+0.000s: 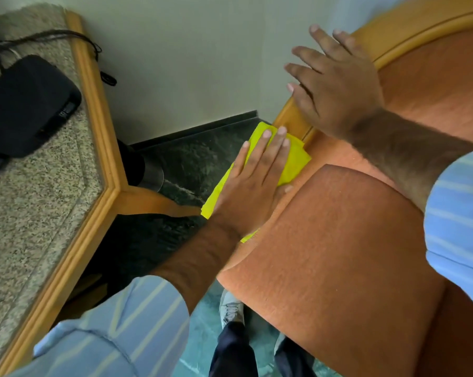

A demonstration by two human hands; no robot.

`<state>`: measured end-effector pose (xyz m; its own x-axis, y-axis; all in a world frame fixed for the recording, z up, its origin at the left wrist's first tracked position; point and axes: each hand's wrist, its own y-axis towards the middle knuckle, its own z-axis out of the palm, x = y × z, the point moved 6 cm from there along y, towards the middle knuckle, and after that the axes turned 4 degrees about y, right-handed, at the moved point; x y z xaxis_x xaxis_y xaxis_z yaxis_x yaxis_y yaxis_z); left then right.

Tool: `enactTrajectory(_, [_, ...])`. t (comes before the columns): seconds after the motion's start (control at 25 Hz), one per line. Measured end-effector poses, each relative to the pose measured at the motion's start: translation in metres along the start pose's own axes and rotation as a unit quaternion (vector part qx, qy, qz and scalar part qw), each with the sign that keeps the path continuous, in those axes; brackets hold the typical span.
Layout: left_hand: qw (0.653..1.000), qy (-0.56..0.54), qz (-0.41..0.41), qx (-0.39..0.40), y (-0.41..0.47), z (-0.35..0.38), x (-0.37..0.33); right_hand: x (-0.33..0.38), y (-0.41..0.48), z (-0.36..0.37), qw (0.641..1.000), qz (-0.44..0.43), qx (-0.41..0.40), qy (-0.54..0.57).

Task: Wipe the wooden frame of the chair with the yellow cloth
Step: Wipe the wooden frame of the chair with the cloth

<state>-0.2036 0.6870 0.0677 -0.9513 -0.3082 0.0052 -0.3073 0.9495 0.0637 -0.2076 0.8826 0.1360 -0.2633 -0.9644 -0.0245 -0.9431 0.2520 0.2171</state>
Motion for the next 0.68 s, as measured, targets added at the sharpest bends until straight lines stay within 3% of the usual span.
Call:
enactTrajectory(0.2, [0.994, 0.026, 0.050, 0.095, -0.126, 0.016, 0.005, -0.002, 0.000, 0.000, 1.000, 0.000, -0.017, 0.000])
enactTrajectory(0.36, [0.988, 0.043, 0.024, 0.146, -0.226, 0.018, 0.016, -0.004, -0.004, 0.000, 0.999, -0.004, -0.053, -0.007])
enactTrajectory(0.52, [0.989, 0.039, -0.002, 0.143, -0.198, 0.020, 0.016, -0.003, -0.003, -0.001, 0.998, -0.003, -0.055, -0.010])
enactTrajectory(0.68, [0.996, 0.016, -0.002, 0.090, -0.090, 0.015, 0.010, -0.001, -0.002, -0.002, 0.999, 0.000, -0.044, -0.008])
